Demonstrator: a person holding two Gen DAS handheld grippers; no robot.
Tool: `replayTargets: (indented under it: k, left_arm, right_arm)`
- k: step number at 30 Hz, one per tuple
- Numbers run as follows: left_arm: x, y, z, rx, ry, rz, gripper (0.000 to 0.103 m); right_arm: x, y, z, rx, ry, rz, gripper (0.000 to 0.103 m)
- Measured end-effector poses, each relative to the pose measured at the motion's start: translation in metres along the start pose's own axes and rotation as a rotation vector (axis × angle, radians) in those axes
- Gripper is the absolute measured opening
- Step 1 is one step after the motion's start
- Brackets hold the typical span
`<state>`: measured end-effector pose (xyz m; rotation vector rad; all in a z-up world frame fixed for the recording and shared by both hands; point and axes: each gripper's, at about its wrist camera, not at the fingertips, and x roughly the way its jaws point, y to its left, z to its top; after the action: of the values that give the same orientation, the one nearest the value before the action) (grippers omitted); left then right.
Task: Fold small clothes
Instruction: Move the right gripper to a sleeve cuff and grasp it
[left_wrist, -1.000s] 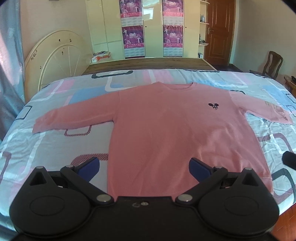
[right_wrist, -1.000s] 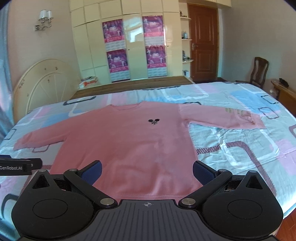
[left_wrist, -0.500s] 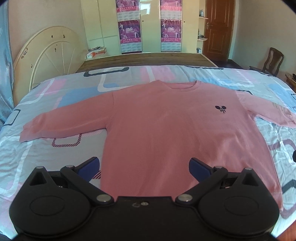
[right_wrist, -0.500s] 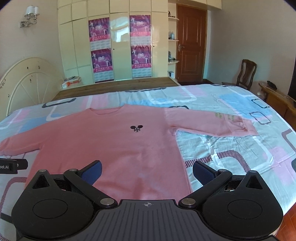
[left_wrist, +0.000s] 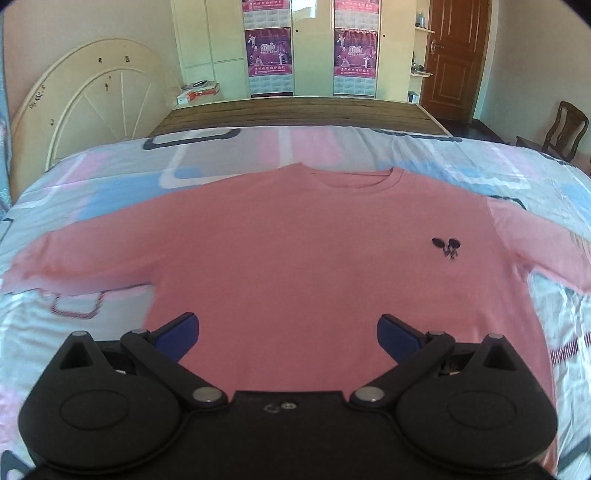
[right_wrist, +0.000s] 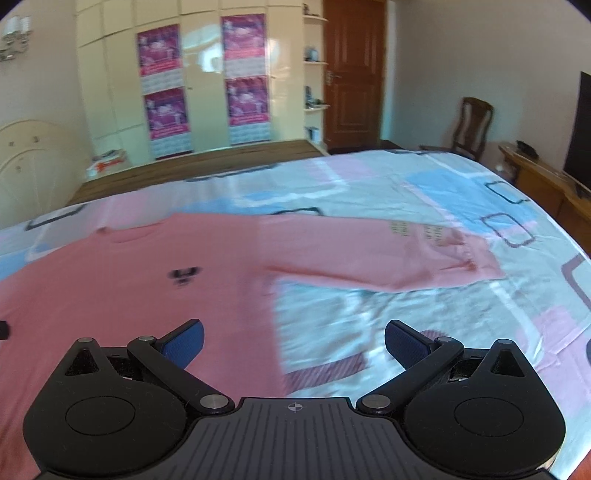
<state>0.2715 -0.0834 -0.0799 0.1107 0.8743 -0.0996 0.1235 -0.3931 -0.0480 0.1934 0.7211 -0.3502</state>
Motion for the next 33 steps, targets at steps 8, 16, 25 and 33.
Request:
replayTargets:
  k: [8, 16, 25, 33]
  left_arm:
    - [0.052, -0.053, 0.022, -0.016, 0.015, -0.025, 0.102]
    - [0.092, -0.088, 0.037, 0.012, 0.023, -0.006, 0.101]
    - [0.119, -0.1, 0.049, 0.019, 0.042, -0.001, 0.096]
    - [0.129, -0.096, 0.051, 0.031, 0.064, -0.012, 0.088]
  right_arm:
    - [0.059, -0.085, 0.016, 0.083, 0.041, -0.084, 0.102]
    - [0.121, -0.171, 0.028, 0.247, 0.117, -0.15, 0.07]
    - [0.163, -0.229, 0.032, 0.383, 0.168, -0.192, 0.07]
    - [0.171, -0.243, 0.039, 0.458, 0.109, -0.199, 0.022]
